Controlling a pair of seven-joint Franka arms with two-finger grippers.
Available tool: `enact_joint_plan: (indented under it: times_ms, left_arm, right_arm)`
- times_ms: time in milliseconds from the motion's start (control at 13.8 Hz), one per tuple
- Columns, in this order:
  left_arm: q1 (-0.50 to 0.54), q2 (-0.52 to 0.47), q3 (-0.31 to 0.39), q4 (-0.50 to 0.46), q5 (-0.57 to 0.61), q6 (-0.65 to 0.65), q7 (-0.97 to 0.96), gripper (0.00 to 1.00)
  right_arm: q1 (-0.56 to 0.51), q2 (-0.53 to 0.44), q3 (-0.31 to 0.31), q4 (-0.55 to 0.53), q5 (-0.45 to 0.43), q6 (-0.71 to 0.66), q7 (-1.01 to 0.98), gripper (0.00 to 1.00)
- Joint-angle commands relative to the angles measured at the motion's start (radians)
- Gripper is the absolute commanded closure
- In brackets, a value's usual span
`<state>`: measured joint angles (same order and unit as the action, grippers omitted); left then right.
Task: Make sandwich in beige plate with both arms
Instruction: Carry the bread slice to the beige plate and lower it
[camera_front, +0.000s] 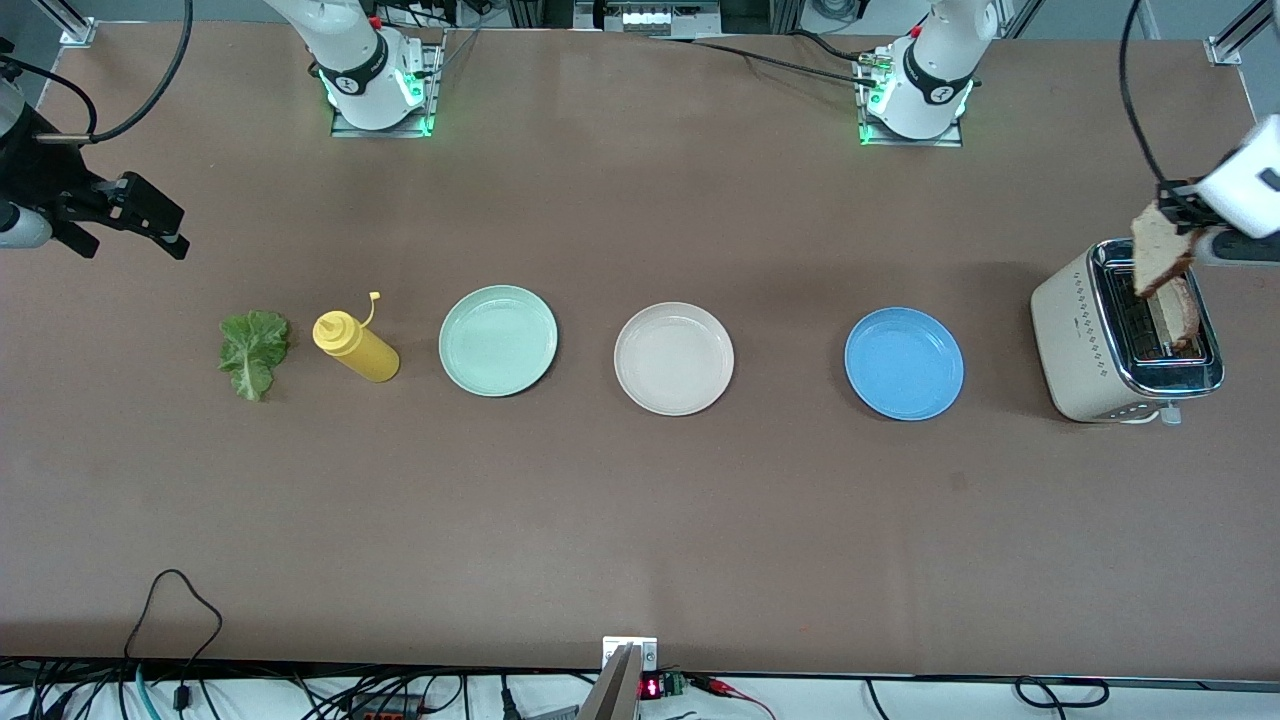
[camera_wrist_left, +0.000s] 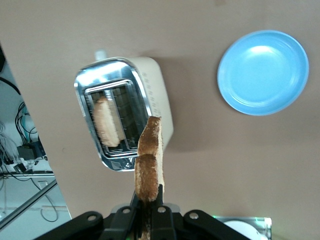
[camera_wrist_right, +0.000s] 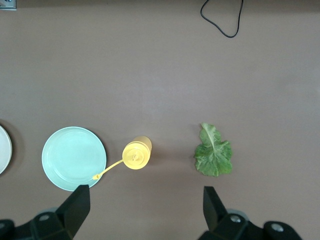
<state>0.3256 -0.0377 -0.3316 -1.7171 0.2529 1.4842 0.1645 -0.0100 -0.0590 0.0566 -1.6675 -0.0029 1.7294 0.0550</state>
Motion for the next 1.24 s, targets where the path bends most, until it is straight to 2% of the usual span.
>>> enact_joint_plan:
  times_ms: [0, 73, 218, 436, 654, 800, 1018, 1163]
  left_arm:
    - [0.001, 0.067, -0.101, 0.028, 0.012, -0.044, 0.026, 0.99]
    - [-0.002, 0.096, -0.134, 0.028, -0.006, -0.044, 0.018, 0.99]
    - [-0.003, 0.175, -0.182, 0.030, -0.125, -0.035, -0.049, 0.99]
    - [-0.043, 0.287, -0.185, 0.070, -0.387, 0.031, -0.190, 0.99]
    - [-0.066, 0.321, -0.185, 0.054, -0.688, 0.177, -0.215, 1.00]
    - [-0.098, 0.354, -0.187, 0.039, -0.808, 0.298, -0.207, 1.00]
    - [-0.166, 0.375, -0.188, -0.039, -1.036, 0.552, -0.182, 1.00]
    - [-0.183, 0.401, -0.188, -0.084, -1.110, 0.632, -0.099, 1.00]
  right_arm:
    - [-0.004, -0.027, 0.006, -0.024, -0.002, 0.001, 0.012, 0.00]
    - [-0.004, -0.027, 0.006, -0.024, -0.002, 0.001, 0.012, 0.00]
    - [-0.004, -0.027, 0.006, -0.024, -0.002, 0.001, 0.012, 0.00]
    - [-0.004, -0.027, 0.006, -0.024, -0.002, 0.001, 0.012, 0.00]
    - [-0.004, -0.027, 0.006, -0.024, -0.002, 0.002, 0.012, 0.00]
    - [-0.004, -0.027, 0.006, -0.024, -0.002, 0.001, 0.012, 0.00]
    - [-0.004, -0.027, 0.006, -0.024, -0.002, 0.002, 0.012, 0.00]
    - [-0.004, -0.027, 0.006, -0.024, -0.002, 0.002, 0.012, 0.00]
